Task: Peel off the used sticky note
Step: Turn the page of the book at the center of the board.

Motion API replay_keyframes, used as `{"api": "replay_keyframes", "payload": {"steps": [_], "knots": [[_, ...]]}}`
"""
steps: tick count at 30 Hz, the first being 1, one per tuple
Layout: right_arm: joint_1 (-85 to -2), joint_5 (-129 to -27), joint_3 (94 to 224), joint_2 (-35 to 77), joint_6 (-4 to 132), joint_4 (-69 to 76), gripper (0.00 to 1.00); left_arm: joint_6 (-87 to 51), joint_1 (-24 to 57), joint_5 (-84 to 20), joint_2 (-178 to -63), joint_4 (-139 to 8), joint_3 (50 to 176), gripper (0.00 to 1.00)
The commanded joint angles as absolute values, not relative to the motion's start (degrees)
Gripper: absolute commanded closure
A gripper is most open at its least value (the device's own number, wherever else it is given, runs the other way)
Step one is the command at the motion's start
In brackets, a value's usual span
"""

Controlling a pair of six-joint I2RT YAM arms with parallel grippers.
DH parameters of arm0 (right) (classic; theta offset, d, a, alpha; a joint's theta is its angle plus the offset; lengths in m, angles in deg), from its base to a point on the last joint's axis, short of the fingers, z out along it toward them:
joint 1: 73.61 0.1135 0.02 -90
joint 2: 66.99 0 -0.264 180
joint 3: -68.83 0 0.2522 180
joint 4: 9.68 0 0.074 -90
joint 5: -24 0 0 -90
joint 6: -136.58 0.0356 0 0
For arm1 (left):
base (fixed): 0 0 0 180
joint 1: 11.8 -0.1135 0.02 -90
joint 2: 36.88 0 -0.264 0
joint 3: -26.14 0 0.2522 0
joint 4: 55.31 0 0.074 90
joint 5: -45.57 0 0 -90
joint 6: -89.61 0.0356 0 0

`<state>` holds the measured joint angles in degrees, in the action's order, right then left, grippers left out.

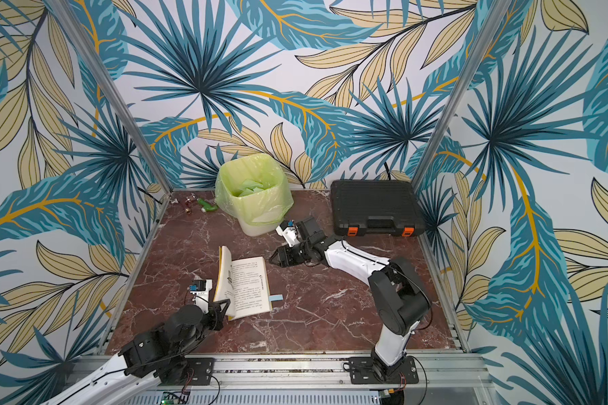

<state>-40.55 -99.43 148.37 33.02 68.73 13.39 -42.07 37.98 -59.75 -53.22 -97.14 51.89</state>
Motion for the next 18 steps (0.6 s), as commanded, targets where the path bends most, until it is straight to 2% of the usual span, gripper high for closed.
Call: {"api": "replay_keyframes", "payload": {"steps": [1, 11, 18], "knots": [[-41.08, -96.48, 145.74, 32.23, 69.65, 12.15, 0.51, -36.92, 37.85, -54.5, -55.49, -83.47, 52.4, 1.0], [-47.4, -93.22, 134.4, 21.48, 71.41, 12.63, 0.48, -38.03, 37.85, -47.81, -71.01, -66.74, 54.59, 1.0], [-49.62, -91.56, 128.46, 14.28, 72.41, 15.41, 0.42, -42.85, 37.85, -51.12, -71.96, -64.36, 53.91, 1.0]]}}
